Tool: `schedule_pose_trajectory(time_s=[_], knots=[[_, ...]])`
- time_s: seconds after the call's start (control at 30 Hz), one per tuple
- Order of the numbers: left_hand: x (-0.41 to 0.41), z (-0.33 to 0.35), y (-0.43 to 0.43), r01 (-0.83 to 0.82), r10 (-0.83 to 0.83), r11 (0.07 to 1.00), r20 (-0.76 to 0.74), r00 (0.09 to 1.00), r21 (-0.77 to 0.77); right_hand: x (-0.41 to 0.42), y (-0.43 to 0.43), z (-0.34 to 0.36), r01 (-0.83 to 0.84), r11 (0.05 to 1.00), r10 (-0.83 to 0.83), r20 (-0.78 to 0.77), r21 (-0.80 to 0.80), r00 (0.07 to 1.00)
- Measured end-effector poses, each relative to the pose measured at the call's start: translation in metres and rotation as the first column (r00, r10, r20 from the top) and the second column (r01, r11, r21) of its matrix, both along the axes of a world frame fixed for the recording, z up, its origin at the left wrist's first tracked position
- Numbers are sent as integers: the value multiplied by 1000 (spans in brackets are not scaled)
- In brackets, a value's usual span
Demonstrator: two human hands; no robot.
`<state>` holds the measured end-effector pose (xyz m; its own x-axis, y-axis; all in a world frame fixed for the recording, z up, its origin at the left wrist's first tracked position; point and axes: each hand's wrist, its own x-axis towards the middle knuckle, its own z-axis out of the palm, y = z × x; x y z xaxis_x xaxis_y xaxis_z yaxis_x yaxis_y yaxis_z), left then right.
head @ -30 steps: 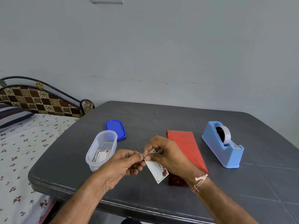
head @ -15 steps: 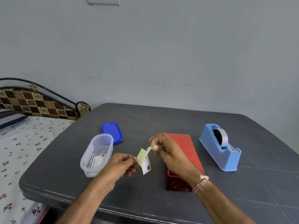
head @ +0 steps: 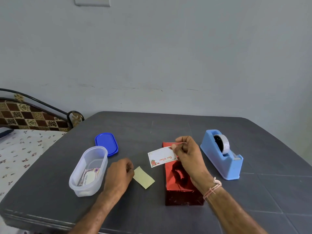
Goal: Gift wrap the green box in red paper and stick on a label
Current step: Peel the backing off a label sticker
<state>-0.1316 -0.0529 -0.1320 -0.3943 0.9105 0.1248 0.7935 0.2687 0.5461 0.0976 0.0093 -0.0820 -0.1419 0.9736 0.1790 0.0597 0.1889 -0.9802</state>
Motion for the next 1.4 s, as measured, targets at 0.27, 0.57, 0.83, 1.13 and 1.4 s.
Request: schedule_pose_trajectory(time_s=[0.27, 0.57, 0.83, 1.13, 1.4], knots=[[20, 10, -5, 14, 6, 924, -53, 999, 382, 11, -1, 1, -44, 999, 40, 135, 26, 990], [71, 92, -1, 366, -433, 851, 109, 895, 378, 15, -13, 26, -185, 947, 117, 256, 262, 960], [88, 93, -6, 14, -352, 876, 620, 701, 482, 26, -41, 17, 197, 965, -184, -88, 175, 979], [116, 91, -4, -319, -183, 924, 977, 112, 209, 4, -66, 10, -95, 959, -32, -435, -267, 900], [126, 76, 5, -351, -255, 865, 917, 307, 358, 31, -34, 20, 246, 968, -251, -146, -54, 957]])
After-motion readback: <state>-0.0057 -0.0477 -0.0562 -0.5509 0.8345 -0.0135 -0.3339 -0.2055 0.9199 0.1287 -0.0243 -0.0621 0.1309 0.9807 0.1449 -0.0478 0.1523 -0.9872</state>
